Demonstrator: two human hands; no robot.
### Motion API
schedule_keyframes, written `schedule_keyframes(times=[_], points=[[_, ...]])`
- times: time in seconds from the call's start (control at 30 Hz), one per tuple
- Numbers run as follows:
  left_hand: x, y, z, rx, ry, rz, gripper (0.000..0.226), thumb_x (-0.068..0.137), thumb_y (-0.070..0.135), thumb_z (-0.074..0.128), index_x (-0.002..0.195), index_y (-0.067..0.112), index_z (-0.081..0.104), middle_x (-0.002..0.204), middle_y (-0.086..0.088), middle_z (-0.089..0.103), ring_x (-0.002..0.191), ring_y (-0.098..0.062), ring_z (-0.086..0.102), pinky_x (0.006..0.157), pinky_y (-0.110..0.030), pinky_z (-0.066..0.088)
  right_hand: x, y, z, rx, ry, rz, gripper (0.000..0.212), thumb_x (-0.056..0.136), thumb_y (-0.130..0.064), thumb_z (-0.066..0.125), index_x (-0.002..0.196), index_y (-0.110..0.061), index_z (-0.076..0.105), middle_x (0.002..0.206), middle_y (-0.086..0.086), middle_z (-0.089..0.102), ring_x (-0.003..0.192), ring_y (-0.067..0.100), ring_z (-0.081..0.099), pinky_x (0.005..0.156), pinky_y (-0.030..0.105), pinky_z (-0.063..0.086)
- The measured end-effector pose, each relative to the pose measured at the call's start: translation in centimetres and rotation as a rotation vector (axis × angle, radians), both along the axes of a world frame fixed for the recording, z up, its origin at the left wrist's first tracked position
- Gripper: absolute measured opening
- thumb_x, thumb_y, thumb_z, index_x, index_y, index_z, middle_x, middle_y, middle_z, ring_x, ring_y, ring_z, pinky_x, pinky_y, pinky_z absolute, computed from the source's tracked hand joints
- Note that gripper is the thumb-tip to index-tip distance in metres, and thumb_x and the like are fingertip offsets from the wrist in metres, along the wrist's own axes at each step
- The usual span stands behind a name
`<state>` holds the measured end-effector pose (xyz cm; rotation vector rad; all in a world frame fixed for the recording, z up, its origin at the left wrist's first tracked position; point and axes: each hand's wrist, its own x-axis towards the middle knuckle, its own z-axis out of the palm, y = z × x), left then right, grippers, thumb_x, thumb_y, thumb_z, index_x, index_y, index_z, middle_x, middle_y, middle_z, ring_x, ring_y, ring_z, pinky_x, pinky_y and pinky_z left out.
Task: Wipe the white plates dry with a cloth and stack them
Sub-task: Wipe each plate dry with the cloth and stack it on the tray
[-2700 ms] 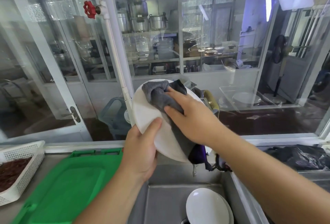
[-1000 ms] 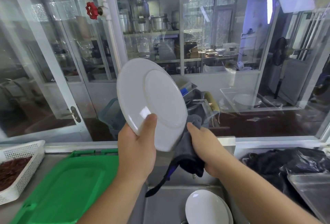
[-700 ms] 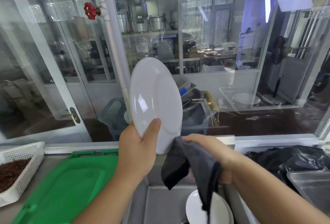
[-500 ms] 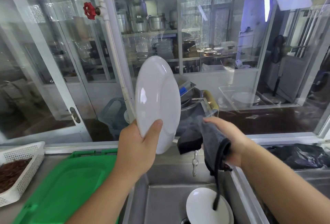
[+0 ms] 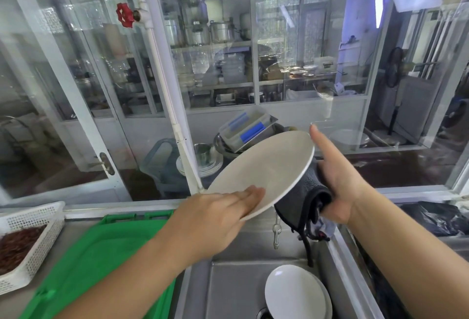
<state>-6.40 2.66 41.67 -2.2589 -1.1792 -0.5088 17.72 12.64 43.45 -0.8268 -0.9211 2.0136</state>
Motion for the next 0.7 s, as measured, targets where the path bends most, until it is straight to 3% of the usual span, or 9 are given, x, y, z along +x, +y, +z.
schedule_keyframes(times=[0.17,0.23,0.3,0.33,0.37,0.43,0.5,0.6,0.7], points=[[0.0,0.3,0.2,-0.065,0.108,-0.045,0.066,0.075,0.019,0.090,0.139,0.020,0.071,0.134,0.007,0.074,0.096,-0.010,0.079,0.056,-0.027,0.062,0.2,0.4,-1.6,-0.024,-0.023,-0.059,0.049,0.066,-0.048,0.077,0.086,-0.003,0.084,0.096,0.024,0.078,0.076,0.038,0.078,0.060,0.045,0.062],[-0.1,0.5,0.1,-0.108,0.095,-0.054,0.066,0.075,0.018,0.090,0.138,0.020,0.072,0.136,0.007,0.073,0.105,-0.009,0.077,0.066,-0.027,0.065,0.3,0.3,-2.4,-0.042,0.002,-0.110,0.048,0.069,-0.042,0.075,0.095,-0.002,0.083,0.100,0.025,0.077,0.078,0.038,0.077,0.062,0.046,0.062],[0.0,0.8,0.0,-0.202,0.046,-0.036,0.070,0.078,0.014,0.088,0.144,0.022,0.067,0.146,0.006,0.066,0.119,-0.012,0.073,0.088,-0.032,0.065,0.2,0.3,-3.4,-0.055,0.041,-0.148,0.055,0.078,-0.042,0.069,0.115,-0.003,0.077,0.112,0.026,0.075,0.086,0.039,0.076,0.068,0.047,0.062],[-0.1,0.9,-0.2,-0.273,0.004,-0.023,0.073,0.083,0.013,0.082,0.151,0.026,0.059,0.155,0.009,0.058,0.131,-0.011,0.065,0.107,-0.033,0.056,0.1,0.3,-3.8,-0.060,0.068,-0.168,0.055,0.080,-0.043,0.066,0.118,-0.004,0.075,0.113,0.026,0.075,0.086,0.039,0.076,0.069,0.047,0.063],[-0.2,1.1,-0.3,-0.350,-0.057,-0.014,0.075,0.091,0.013,0.074,0.158,0.033,0.049,0.163,0.016,0.045,0.145,-0.007,0.051,0.123,-0.029,0.038,0.2,0.3,-4.2,-0.064,0.095,-0.191,0.054,0.080,-0.042,0.065,0.118,-0.005,0.075,0.112,0.025,0.076,0.086,0.039,0.076,0.070,0.048,0.063],[-0.9,1.4,-0.4,-0.560,-0.166,0.003,0.075,0.100,0.019,0.061,0.162,0.048,0.031,0.166,0.034,0.021,0.155,0.010,0.019,0.126,-0.013,0.005,0.4,0.4,-4.9,-0.051,0.141,-0.214,0.055,0.074,-0.040,0.066,0.117,-0.007,0.076,0.119,0.025,0.074,0.096,0.041,0.074,0.088,0.053,0.061],[-1.6,1.3,-0.2,-0.689,-0.250,-0.031,0.076,0.097,0.024,0.059,0.159,0.056,0.029,0.162,0.045,0.017,0.152,0.020,0.006,0.121,-0.005,-0.001,0.8,0.5,-5.5,-0.038,0.173,-0.217,0.059,0.071,-0.040,0.065,0.122,-0.011,0.076,0.127,0.023,0.072,0.108,0.043,0.069,0.109,0.058,0.048],[-2.3,1.0,-0.1,-0.771,-0.676,-0.007,0.077,0.096,0.011,0.049,0.146,0.069,0.045,0.157,0.043,0.035,0.149,0.020,0.020,0.121,-0.008,0.015,1.5,0.7,-6.3,-0.050,0.185,-0.227,0.063,0.067,-0.042,0.066,0.122,-0.012,0.074,0.118,0.019,0.074,0.100,0.040,0.071,0.108,0.057,0.047],[-1.2,2.2,-0.6,-0.574,-1.291,0.189,0.057,0.106,0.009,0.051,0.140,0.053,0.058,0.145,0.029,0.056,0.134,0.009,0.049,0.118,-0.030,0.037,2.2,0.8,-7.0,-0.062,0.177,-0.234,0.049,0.077,-0.043,0.060,0.114,-0.014,0.075,0.110,0.018,0.075,0.089,0.038,0.074,0.098,0.054,0.052]])
